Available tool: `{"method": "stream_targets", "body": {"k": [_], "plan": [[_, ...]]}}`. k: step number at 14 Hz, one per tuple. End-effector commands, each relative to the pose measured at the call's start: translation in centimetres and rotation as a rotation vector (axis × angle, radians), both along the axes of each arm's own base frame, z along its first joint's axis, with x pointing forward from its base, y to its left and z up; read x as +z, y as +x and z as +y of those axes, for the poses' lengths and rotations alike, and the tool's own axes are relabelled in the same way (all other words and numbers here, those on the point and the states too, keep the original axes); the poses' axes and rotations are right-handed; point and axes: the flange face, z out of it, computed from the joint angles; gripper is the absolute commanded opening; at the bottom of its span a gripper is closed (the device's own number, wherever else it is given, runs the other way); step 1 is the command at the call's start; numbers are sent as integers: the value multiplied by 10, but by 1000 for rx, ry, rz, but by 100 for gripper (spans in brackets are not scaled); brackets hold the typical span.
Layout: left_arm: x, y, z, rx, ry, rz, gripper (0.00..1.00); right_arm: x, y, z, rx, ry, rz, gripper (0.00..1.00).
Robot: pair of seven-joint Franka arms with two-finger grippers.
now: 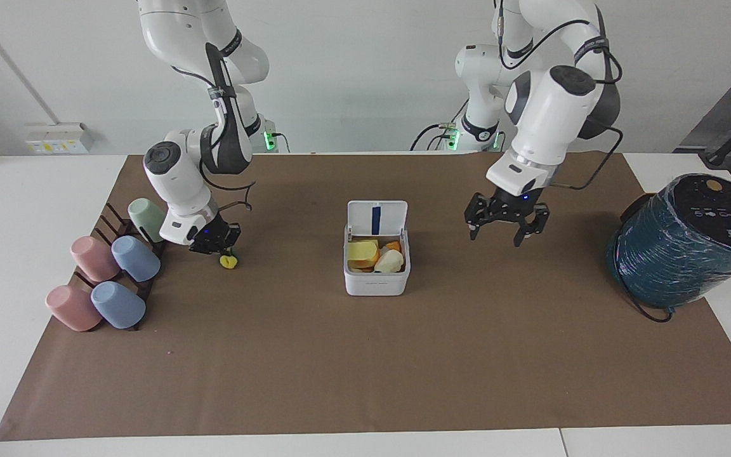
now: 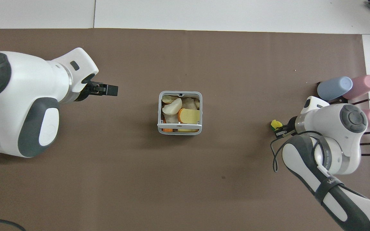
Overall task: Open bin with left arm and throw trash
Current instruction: 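Grasp the yellow block with the right gripper while the left gripper withdraws, then carry the yellow block over the bin and release it with the right gripper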
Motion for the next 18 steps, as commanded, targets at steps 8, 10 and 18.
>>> {"method": "stream_targets", "body": {"k": [8, 10, 18], "plan": [[126, -5, 81, -51, 144, 93, 100, 189, 62, 135, -347, 169, 63, 0], [126, -15, 77, -49, 132, 113, 100, 200, 67, 184, -421, 234, 53, 0], [119, -37, 77, -55, 119, 182, 100, 149, 85, 306, -642, 346, 91, 0]]}}
